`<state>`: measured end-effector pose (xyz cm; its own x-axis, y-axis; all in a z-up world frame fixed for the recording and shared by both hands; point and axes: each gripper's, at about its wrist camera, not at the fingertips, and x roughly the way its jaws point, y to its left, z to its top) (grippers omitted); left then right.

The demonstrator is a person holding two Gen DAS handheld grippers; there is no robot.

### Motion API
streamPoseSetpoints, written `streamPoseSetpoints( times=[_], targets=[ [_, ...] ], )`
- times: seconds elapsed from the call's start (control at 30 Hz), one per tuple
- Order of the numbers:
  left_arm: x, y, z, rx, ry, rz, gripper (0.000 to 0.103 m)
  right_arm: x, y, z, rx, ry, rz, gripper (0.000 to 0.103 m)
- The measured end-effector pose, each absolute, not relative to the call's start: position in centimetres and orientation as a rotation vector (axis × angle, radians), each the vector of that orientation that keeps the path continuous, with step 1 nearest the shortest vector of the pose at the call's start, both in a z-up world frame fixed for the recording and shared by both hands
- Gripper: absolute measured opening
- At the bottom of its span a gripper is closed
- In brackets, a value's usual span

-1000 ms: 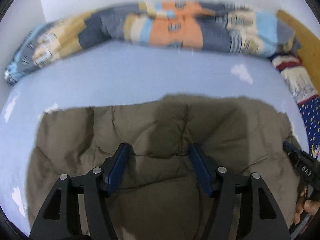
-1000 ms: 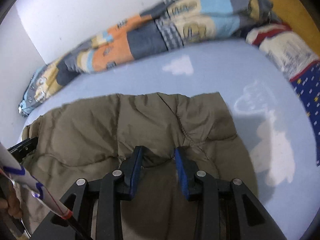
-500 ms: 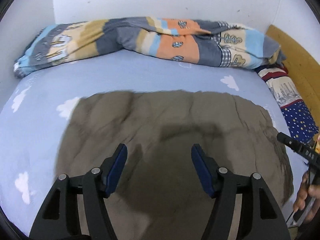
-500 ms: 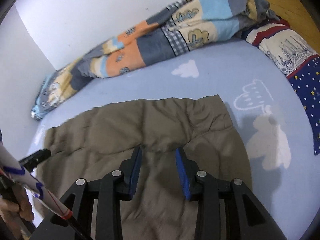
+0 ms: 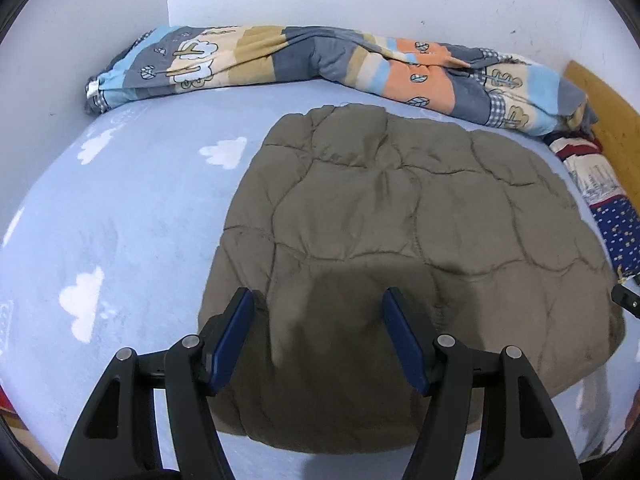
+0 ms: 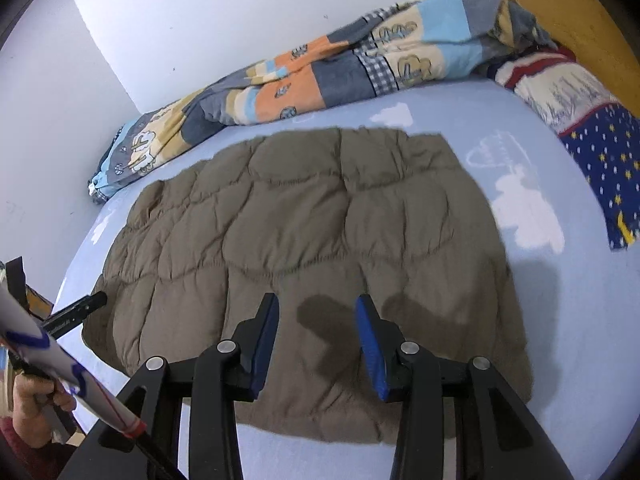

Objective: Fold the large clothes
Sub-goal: 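Smooth the folded jacket flat with both open grippers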

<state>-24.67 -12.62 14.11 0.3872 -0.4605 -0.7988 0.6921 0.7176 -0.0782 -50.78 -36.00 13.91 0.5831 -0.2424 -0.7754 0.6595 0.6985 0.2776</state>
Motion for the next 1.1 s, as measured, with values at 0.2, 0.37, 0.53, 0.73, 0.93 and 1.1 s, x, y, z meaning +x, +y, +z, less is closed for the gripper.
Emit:
streamPoseSetpoints(
  times=[0.2,0.37,0.53,0.73,0.93,1.1],
  targets=[
    [-24.2,-13.6,12.6,0.314,0.961,-0.725,0.067,-48.5,-36.3,10.7,0.578,0.882,-0.560,0.044],
    [-24.7,-13.3,13.2,0.292,0.926,-0.714,0.067,-47.8,-36.5,9.7,0.561,0.912,-0.568,0.044],
    [-26.4,-11.9,15.1,0.270,0.826,-0.698,0.067,-49.6,-35.7,11.9,0.557,0.836,-0.586,0.045],
    [-27.9,-10.0,15.7,0.200,0.815,-0.680,0.067,-52.2,-33.7,13.2,0.550,0.797,-0.597,0.045],
    [-28.7,-10.0,15.2,0.248,0.797,-0.654,0.067,-52.4,-31.6,12.7,0.498,0.820,-0.600,0.045],
    [-28.7,-10.3,14.5,0.283,0.800,-0.639,0.067,-51.5,-30.9,11.9,0.453,0.837,-0.599,0.045]
  ],
)
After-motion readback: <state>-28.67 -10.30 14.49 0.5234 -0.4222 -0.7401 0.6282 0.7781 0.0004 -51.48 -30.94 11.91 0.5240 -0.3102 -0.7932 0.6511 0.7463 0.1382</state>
